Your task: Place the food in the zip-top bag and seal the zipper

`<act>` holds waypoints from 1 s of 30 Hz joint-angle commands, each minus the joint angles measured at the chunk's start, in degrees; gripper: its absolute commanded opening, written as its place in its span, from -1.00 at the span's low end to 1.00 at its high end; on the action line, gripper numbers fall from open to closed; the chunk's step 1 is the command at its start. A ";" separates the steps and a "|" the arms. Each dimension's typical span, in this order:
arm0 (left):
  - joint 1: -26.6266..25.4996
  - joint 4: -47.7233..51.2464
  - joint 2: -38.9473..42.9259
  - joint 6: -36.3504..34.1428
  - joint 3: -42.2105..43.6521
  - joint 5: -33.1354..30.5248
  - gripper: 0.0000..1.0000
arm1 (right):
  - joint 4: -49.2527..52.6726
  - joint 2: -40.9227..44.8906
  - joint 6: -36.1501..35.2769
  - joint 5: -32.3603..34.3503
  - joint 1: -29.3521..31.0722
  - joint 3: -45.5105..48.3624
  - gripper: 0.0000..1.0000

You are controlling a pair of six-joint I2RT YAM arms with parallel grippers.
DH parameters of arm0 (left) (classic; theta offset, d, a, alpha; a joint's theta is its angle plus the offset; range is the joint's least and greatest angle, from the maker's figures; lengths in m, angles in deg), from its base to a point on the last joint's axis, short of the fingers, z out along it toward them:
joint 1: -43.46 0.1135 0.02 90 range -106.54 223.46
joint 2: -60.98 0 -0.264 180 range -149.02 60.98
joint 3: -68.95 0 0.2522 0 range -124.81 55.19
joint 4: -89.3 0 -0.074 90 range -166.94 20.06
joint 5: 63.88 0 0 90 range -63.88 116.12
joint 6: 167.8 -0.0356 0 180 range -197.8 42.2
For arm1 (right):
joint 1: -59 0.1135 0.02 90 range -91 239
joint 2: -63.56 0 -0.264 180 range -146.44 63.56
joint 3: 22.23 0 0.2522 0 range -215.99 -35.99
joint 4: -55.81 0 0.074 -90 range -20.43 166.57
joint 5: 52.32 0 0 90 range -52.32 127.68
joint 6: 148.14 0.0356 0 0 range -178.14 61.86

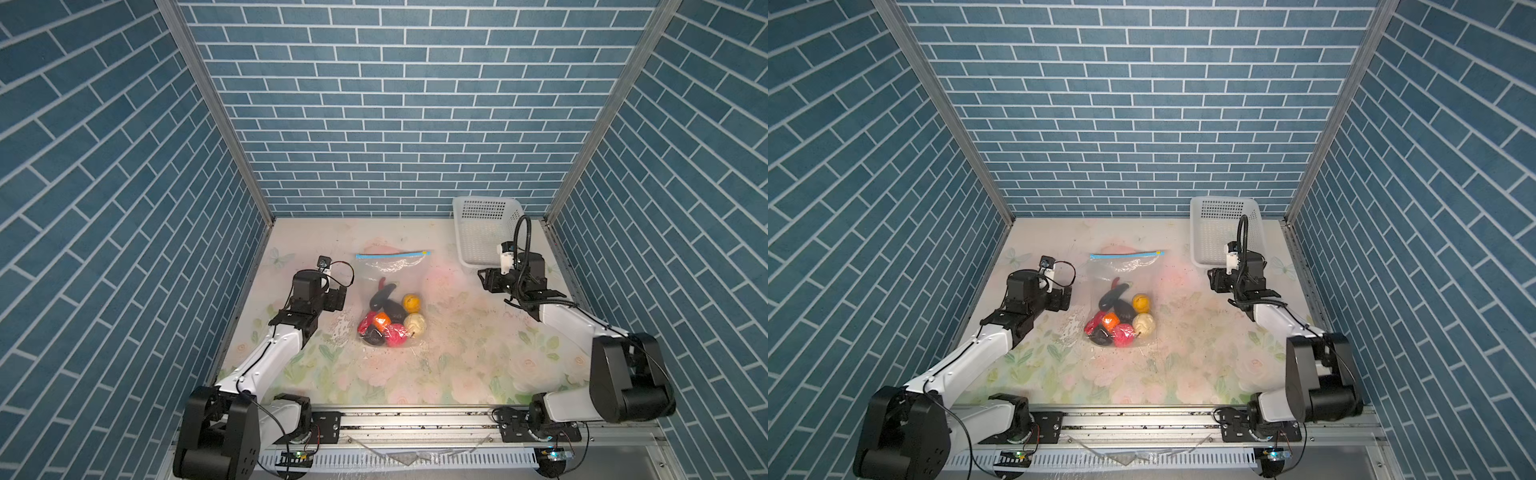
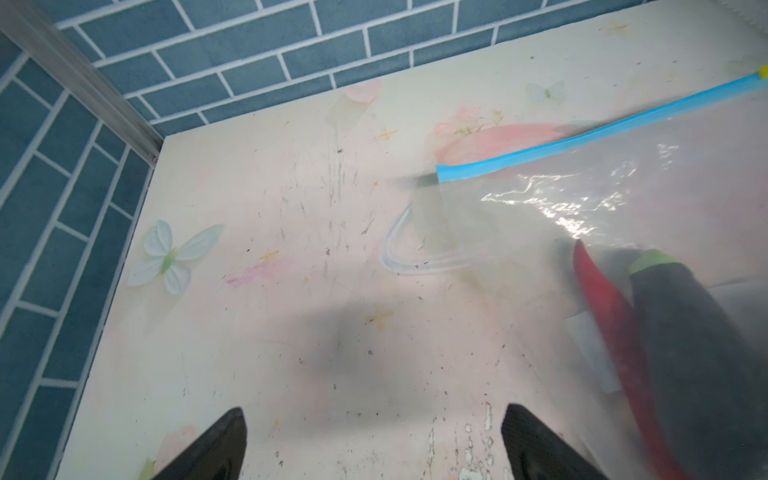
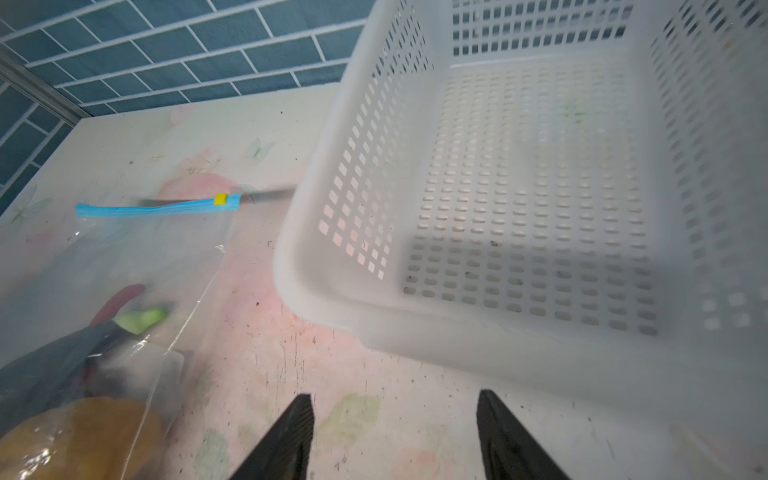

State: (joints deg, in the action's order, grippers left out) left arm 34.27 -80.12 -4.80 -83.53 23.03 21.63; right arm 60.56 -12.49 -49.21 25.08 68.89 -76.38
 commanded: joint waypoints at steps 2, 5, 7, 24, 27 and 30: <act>1.31 -11.23 0.37 -1.08 6.02 -3.28 0.89 | -5.89 7.44 -7.66 7.04 0.30 8.37 0.25; 2.81 -19.82 -1.14 -2.26 8.88 -0.84 0.86 | -12.31 10.17 -10.60 12.91 0.04 13.50 0.25; 3.79 -20.68 -2.90 -2.04 8.11 -0.22 0.85 | -17.61 10.44 -13.27 16.99 0.05 16.61 0.26; 4.92 -45.70 -15.57 -1.57 12.50 1.51 0.87 | -56.68 -7.31 -14.91 24.67 -2.26 28.17 0.28; 5.32 -47.18 -16.83 -0.91 12.66 1.23 0.86 | -55.35 -6.92 -14.13 24.63 -2.82 27.85 0.29; 5.50 -48.15 -18.29 -0.81 12.46 1.22 0.86 | -53.32 -6.81 -13.55 24.40 -3.22 26.86 0.28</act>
State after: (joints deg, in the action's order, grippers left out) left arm 39.28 -125.01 -21.95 -84.69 35.31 22.62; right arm 8.80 -19.42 -62.98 48.53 66.18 -49.56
